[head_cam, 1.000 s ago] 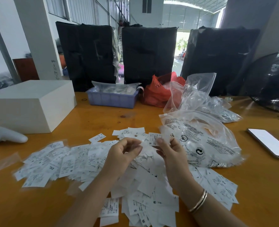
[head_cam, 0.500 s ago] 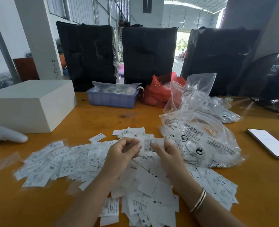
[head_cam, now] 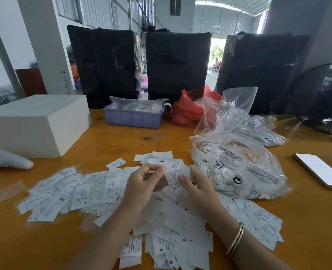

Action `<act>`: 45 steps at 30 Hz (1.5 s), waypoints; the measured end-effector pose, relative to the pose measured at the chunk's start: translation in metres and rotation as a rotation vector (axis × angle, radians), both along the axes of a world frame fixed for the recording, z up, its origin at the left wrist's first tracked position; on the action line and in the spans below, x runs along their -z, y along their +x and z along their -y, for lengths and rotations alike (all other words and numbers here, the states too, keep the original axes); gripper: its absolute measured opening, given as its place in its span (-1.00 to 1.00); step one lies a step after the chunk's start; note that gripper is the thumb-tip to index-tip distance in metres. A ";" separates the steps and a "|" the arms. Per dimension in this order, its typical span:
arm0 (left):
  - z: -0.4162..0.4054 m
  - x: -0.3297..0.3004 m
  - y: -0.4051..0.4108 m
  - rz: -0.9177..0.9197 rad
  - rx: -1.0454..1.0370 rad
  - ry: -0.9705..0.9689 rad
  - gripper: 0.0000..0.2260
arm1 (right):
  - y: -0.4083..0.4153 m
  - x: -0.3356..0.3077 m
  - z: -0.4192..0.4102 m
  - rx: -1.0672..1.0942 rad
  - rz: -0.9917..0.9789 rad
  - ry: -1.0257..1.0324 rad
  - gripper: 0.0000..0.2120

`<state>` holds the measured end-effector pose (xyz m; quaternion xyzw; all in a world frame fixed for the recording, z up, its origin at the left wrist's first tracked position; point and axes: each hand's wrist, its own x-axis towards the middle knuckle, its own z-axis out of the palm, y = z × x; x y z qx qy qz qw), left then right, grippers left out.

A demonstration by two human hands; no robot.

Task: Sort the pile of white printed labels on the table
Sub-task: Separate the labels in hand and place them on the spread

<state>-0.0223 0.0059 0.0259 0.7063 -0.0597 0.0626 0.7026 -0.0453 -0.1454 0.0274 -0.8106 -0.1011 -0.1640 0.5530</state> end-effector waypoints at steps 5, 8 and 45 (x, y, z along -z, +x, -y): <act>0.002 0.000 -0.002 0.043 0.018 0.070 -0.92 | 0.000 -0.001 -0.004 0.011 -0.013 0.015 -0.69; 0.004 -0.002 -0.004 0.037 0.067 0.036 -0.84 | 0.000 -0.001 -0.003 0.051 -0.044 0.077 -0.68; 0.002 0.000 -0.002 -0.026 -0.035 -0.087 -0.93 | 0.005 0.010 -0.006 0.003 -0.100 0.132 -0.86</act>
